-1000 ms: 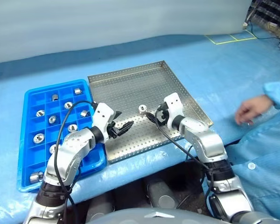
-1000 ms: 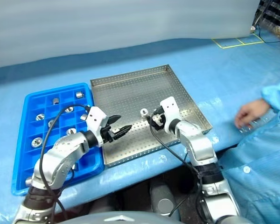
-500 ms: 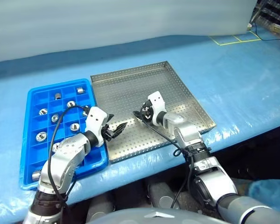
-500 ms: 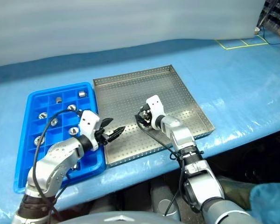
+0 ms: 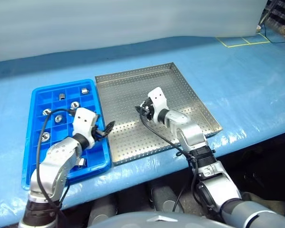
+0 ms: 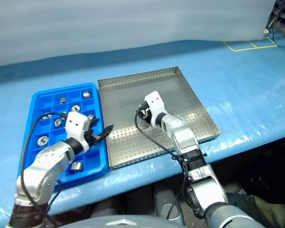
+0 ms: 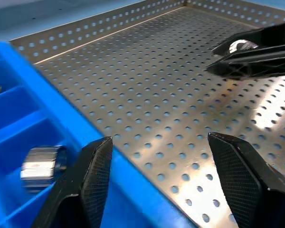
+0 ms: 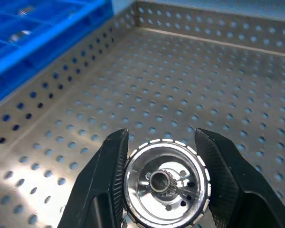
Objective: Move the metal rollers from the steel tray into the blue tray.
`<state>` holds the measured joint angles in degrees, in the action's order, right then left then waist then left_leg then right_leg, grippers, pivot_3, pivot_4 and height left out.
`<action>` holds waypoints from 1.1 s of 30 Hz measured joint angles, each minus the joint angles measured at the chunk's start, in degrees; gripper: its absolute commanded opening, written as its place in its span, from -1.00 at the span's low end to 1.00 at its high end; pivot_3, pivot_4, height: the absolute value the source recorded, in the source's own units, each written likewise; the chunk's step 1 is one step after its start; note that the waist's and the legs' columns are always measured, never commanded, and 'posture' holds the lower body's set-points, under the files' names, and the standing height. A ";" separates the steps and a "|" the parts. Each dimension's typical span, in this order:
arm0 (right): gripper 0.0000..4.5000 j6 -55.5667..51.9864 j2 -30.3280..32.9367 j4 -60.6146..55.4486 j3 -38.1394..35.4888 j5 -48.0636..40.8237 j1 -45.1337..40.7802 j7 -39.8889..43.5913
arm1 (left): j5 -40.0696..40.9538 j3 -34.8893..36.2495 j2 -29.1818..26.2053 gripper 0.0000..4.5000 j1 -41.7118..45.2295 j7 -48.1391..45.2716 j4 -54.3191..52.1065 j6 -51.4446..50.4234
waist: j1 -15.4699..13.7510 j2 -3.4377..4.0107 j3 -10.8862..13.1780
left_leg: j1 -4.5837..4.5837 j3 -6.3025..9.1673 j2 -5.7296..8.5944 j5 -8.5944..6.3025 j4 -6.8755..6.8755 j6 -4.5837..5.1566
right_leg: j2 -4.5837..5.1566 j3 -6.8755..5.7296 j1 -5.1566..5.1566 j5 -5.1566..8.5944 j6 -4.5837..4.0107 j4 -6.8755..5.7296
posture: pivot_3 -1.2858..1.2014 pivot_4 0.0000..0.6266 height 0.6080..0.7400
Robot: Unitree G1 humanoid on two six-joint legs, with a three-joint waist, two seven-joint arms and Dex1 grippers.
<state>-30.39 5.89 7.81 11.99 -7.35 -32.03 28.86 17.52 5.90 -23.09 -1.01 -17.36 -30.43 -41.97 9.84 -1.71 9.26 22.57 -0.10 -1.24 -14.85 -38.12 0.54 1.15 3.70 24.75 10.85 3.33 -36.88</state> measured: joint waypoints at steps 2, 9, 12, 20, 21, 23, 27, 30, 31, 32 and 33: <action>-0.17 -1.43 -1.39 -3.25 1.40 -1.51 -0.29 1.92 | -0.50 3.66 0.31 0.55 -0.09 2.73 -0.07 -0.50 | -0.51 0.00 0.00 | 0.00 0.01 -0.04 0.00 -0.01 0.00 | 0.01 -0.02 -0.01 0.00 0.00 0.00 | -0.01 -0.52 1.00; -0.17 -4.06 -8.34 -7.98 8.44 -3.50 -0.59 3.33 | -1.71 13.43 1.50 0.55 -3.01 9.82 -2.95 -3.50 | -3.27 -0.01 -0.01 | 0.07 0.03 -0.15 -0.01 0.05 -0.01 | 0.14 -0.09 0.03 0.01 -0.03 0.05 | 0.03 -0.52 1.00; -0.17 -4.27 -10.01 -7.98 12.87 -3.35 -0.38 3.81 | -1.64 13.64 2.33 0.55 -4.46 10.15 -4.09 -3.87 | -5.25 -0.04 -0.02 | 0.10 0.05 -0.10 -0.01 0.02 -0.01 | 0.25 -0.19 0.02 0.01 -0.04 0.08 | 0.04 -0.52 1.00; 0.40 -5.21 -9.39 -7.64 17.43 -1.86 1.23 4.13 | -1.68 12.63 2.94 0.55 -4.91 10.76 -4.19 -3.93 | -6.91 -0.08 -0.04 | 0.08 0.16 -0.11 0.03 -0.06 -0.08 | 0.28 -0.50 -0.06 0.26 -0.46 0.06 | 0.04 -0.52 1.00; 0.57 -5.13 -8.98 -7.64 17.44 -1.50 1.26 4.11 | -1.68 12.47 2.95 0.55 -4.91 10.79 -4.19 -3.93 | -6.92 -0.08 -0.04 | 0.07 0.17 -0.09 0.04 -0.06 -0.08 | 0.27 -0.53 -0.06 0.26 -0.47 0.05 | 0.04 -0.52 1.00; 0.68 -4.27 -8.42 -7.64 17.39 -0.74 1.56 3.91 | -1.67 12.28 2.96 0.55 -4.90 10.84 -4.19 -3.92 | -6.92 -0.08 -0.04 | 0.07 0.20 0.00 0.05 -0.03 -0.11 | 0.23 -0.60 -0.05 0.26 -0.47 0.03 | 0.04 -0.52 1.00; 0.68 -2.40 -8.34 -8.28 16.42 -0.24 1.85 3.08 | -1.63 11.52 2.94 0.55 -4.66 10.45 -4.19 -3.76 | -6.89 -0.08 -0.04 | 0.07 0.31 0.00 0.07 0.06 -0.16 | 0.21 -0.76 -0.05 0.21 -0.38 0.01 | 0.02 -0.52 1.00; 0.68 -1.76 -7.21 -10.64 13.66 -0.18 1.86 1.81 | -1.40 10.54 2.95 0.55 -3.89 9.55 -4.18 -2.70 | -7.00 -0.07 -0.04 | 0.10 0.35 0.02 0.08 0.06 -0.20 | 0.24 -0.83 -0.10 0.21 -0.40 0.02 | 0.01 -0.52 1.00; 0.68 -1.10 -6.02 -11.79 12.04 -0.07 1.84 1.19 | -1.06 10.15 3.05 0.55 -3.53 8.77 -4.18 -1.76 | -7.11 -0.07 -0.04 | 0.11 0.35 0.02 0.07 0.05 -0.21 | 0.27 -0.84 -0.12 0.21 -0.40 0.04 | 0.01 -0.52 1.00; 0.68 -0.58 -4.45 -12.82 10.31 0.10 1.84 0.80 | -0.86 9.57 3.07 0.55 -3.25 7.85 -4.18 -0.56 | -7.26 -0.07 -0.04 | 0.11 0.34 0.04 0.07 0.03 -0.20 | 0.32 -0.84 -0.14 0.22 -0.41 0.06 | 0.00 -0.52 1.00; 0.68 0.09 -2.71 -13.46 8.73 0.16 1.83 0.82 | -0.72 8.95 3.04 0.55 -3.11 6.89 -4.17 0.70 | -7.37 -0.07 -0.04 | 0.11 0.33 0.06 0.07 0.03 -0.20 | 0.35 -0.83 -0.15 0.25 -0.46 0.08 | 0.00 -0.52 1.00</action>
<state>-30.30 3.18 -5.66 20.72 -7.19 -30.20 29.68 16.81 14.85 -20.05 -4.12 -10.47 -34.60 -41.27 2.47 -1.78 9.22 22.68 0.23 -1.17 -14.78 -38.09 0.34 1.49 2.88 24.60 11.11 2.87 -36.80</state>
